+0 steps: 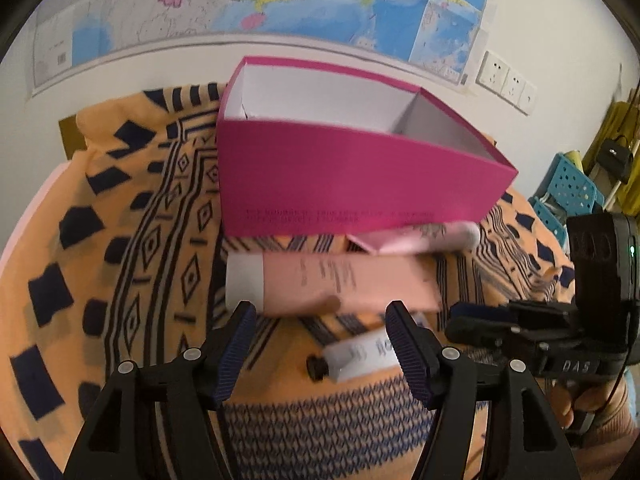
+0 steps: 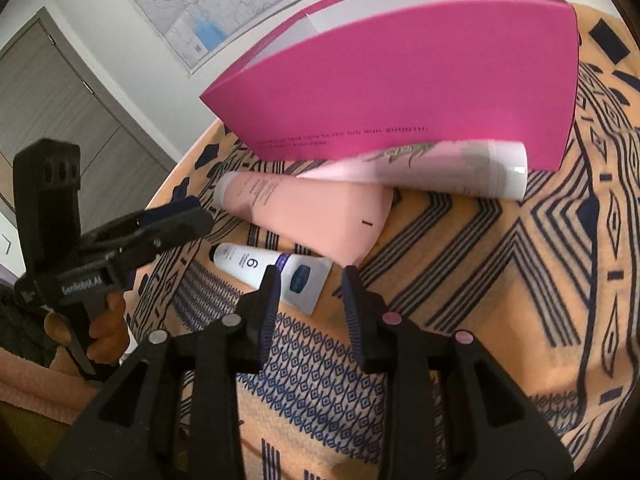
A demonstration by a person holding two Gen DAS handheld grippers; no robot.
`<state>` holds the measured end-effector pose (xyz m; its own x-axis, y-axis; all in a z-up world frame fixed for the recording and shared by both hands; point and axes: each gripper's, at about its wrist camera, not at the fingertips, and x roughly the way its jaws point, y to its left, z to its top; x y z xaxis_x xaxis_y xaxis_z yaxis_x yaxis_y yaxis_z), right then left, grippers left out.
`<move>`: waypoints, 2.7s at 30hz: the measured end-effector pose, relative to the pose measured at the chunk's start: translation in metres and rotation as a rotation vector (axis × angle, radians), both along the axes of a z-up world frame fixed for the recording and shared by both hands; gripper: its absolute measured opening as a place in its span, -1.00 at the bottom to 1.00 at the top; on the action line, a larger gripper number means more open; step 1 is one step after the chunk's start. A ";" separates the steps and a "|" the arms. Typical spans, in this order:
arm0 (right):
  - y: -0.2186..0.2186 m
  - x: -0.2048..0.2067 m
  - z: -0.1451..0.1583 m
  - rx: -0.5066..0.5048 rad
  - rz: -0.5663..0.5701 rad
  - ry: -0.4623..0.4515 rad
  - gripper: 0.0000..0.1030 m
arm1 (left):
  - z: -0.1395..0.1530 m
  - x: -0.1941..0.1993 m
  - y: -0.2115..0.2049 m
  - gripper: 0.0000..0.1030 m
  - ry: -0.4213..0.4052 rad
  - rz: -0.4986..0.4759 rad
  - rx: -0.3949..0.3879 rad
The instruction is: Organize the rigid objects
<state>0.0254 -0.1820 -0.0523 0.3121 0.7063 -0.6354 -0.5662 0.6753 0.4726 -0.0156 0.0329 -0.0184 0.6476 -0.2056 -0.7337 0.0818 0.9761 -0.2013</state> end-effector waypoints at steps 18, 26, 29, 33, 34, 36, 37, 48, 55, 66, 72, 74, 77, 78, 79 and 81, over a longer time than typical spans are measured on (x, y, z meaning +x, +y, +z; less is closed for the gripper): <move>0.010 -0.007 -0.004 -0.003 -0.006 0.021 -0.29 | -0.024 -0.004 0.000 0.10 0.095 -0.045 -0.097; 0.013 -0.005 -0.004 0.007 -0.007 0.025 -0.28 | -0.027 0.000 -0.005 -0.15 0.123 -0.048 -0.084; 0.015 -0.005 -0.004 0.011 -0.005 0.031 -0.25 | -0.026 -0.001 -0.007 -0.15 0.123 -0.050 -0.072; 0.012 -0.004 -0.005 0.025 -0.003 0.040 -0.26 | -0.025 0.000 -0.008 -0.15 0.123 -0.052 -0.058; 0.011 -0.004 -0.005 0.027 -0.004 0.043 -0.26 | -0.024 0.000 -0.007 -0.15 0.120 -0.046 -0.059; 0.012 -0.003 -0.005 0.030 -0.006 0.045 -0.26 | -0.023 0.000 -0.005 -0.15 0.111 -0.032 -0.049; 0.012 -0.003 -0.005 0.028 -0.006 0.044 -0.26 | -0.023 0.000 -0.003 -0.15 0.110 -0.033 -0.052; 0.012 -0.004 -0.005 0.036 -0.007 0.047 -0.26 | -0.024 0.000 -0.007 -0.15 0.102 -0.042 -0.056; 0.011 -0.005 -0.005 0.033 0.003 0.036 -0.18 | -0.023 -0.001 -0.010 -0.15 0.109 -0.042 -0.046; 0.002 -0.010 -0.001 0.050 -0.012 0.041 -0.18 | -0.017 -0.005 -0.020 -0.15 0.087 -0.066 -0.030; -0.002 -0.012 0.004 0.060 -0.020 0.028 -0.18 | -0.011 -0.006 -0.022 -0.15 0.073 -0.075 -0.031; -0.005 -0.013 0.006 0.063 -0.021 0.019 -0.18 | -0.009 -0.006 -0.023 -0.15 0.065 -0.078 -0.030; -0.009 -0.014 0.011 0.068 -0.024 0.005 -0.18 | -0.005 -0.006 -0.024 -0.15 0.054 -0.082 -0.033; -0.010 -0.015 0.013 0.070 -0.026 -0.001 -0.18 | -0.003 -0.007 -0.024 -0.15 0.049 -0.084 -0.033; -0.012 -0.015 0.015 0.072 -0.026 -0.006 -0.18 | -0.001 -0.007 -0.025 -0.15 0.044 -0.084 -0.032; -0.012 -0.015 0.018 0.076 -0.030 -0.015 -0.18 | 0.002 -0.007 -0.026 -0.15 0.035 -0.087 -0.034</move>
